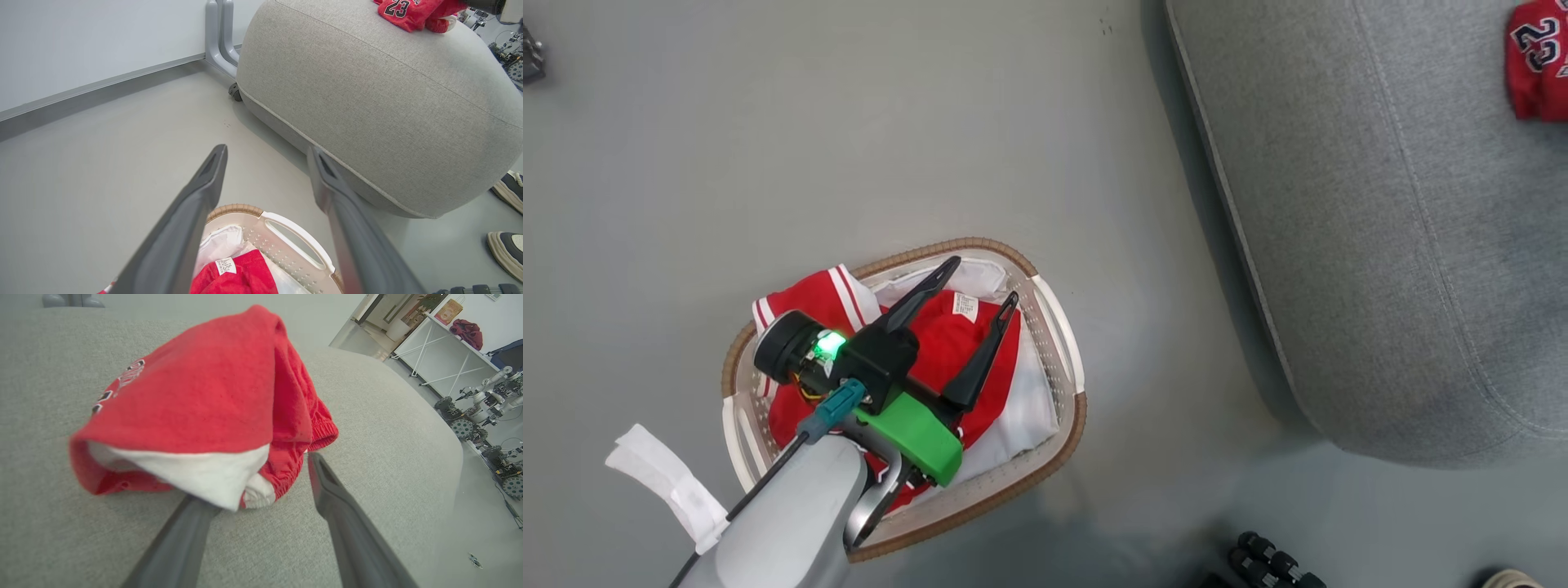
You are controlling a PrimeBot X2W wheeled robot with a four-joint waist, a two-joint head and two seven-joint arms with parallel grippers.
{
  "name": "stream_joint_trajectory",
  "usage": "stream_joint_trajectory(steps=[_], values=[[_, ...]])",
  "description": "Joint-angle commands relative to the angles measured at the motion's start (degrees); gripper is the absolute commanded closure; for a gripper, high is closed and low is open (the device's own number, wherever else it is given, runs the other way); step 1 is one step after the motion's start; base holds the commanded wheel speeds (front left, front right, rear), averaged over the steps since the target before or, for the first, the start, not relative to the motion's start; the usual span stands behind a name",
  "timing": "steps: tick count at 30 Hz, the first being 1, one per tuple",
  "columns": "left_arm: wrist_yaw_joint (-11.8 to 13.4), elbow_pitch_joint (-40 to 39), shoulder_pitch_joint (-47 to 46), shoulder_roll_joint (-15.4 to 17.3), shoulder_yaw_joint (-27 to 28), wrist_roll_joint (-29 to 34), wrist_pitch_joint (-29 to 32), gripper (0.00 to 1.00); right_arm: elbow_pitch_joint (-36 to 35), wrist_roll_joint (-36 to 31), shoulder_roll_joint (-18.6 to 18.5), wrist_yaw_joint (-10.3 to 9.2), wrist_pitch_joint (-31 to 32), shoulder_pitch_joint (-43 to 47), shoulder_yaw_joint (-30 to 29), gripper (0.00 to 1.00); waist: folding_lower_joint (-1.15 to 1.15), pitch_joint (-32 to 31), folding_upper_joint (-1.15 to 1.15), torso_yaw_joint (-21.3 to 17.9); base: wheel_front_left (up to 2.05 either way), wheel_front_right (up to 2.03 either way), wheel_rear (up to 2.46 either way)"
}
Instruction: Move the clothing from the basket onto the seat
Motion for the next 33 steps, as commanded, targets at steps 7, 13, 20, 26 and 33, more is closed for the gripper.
stream_joint_trajectory(steps=[7, 13, 20, 26, 33], values=[[-0.18, 1.39, 3.15, -1.38, 3.23, 0.09, 0.03, 0.0, -8.45, 5.11, 4.11, -0.08, -0.31, 11.01, 4.64, 0.0, -0.01, -5.02, 0.0, 0.35, 0.0, 0.0, 0.0], [-0.18, 2.27, 5.1, -2.33, 6.03, 0.78, 0.03, 0.0, -17.2, 11.99, 7.27, -0.08, -0.32, 18.97, 11.56, 0.0, -0.01, -8.67, 0.0, 1.73, 0.0, 0.0, 0.0], [-0.18, 3.57, 7.46, -4.23, 11.6, 1.83, 0.02, 0.0, -24.91, 18.79, 9.48, -0.08, -0.32, 24.28, 21.81, 0.0, -0.01, -12.17, 0.0, 4.95, 0.0, 0.0, 0.0], [-0.18, 4.83, 9.17, -5.95, 16.85, 2.5, 0.02, 0.0, -25.66, 21.72, 11.23, -0.08, -0.33, 23.73, 27.23, 0.0, -0.01, -14.25, 0.0, 8.44, 0.0, 0.0, 0.0], [-0.18, 5.85, 10.96, -7.98, 24.43, 4.78, 0.03, 0.0, -25.19, 23.53, 13.47, -0.08, -0.34, 22.31, 30.53, 0.0, -0.01, -16.34, 0.0, 11.61, 0.0, 0.0, 0.0]])
